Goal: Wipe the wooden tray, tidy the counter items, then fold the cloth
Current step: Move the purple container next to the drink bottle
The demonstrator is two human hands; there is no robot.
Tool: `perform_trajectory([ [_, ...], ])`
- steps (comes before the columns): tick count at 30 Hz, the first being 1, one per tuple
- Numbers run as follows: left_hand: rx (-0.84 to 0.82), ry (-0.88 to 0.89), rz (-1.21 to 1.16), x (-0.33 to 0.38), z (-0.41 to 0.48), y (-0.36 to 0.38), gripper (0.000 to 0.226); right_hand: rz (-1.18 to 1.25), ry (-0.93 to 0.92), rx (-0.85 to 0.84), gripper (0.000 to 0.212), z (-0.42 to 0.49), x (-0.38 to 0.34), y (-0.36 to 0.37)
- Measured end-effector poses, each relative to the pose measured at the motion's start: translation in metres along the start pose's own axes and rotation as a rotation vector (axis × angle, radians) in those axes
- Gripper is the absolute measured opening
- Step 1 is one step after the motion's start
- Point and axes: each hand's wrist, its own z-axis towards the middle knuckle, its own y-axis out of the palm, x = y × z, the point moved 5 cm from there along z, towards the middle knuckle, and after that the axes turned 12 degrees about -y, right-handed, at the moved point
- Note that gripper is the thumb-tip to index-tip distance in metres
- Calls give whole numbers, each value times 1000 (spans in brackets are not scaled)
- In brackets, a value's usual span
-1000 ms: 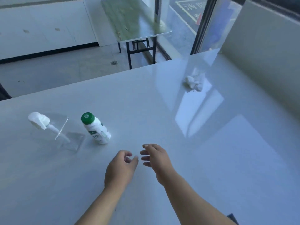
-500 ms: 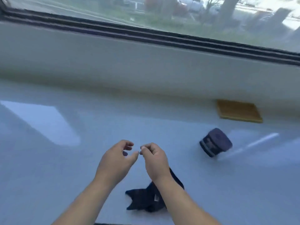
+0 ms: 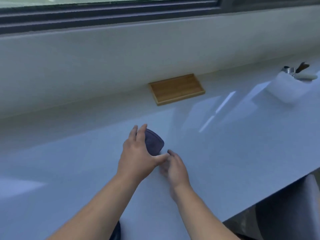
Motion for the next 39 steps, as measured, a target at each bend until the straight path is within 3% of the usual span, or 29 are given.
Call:
perform_trajectory([
  [5,66,-29,114,-2,24,13,103,49,35,-97,37,22,-1,16],
  [16,287,-185,112,-38,36,-74,110,17,29,-263,32,5,-25,113],
  [26,505,-500,-21,-185,-31,-228,114,-145,60,-644,35,-111,7,280],
  [39,827,-816,-178,-409,-238,-382,111,-375,96,-1058,34,-346,128,455],
])
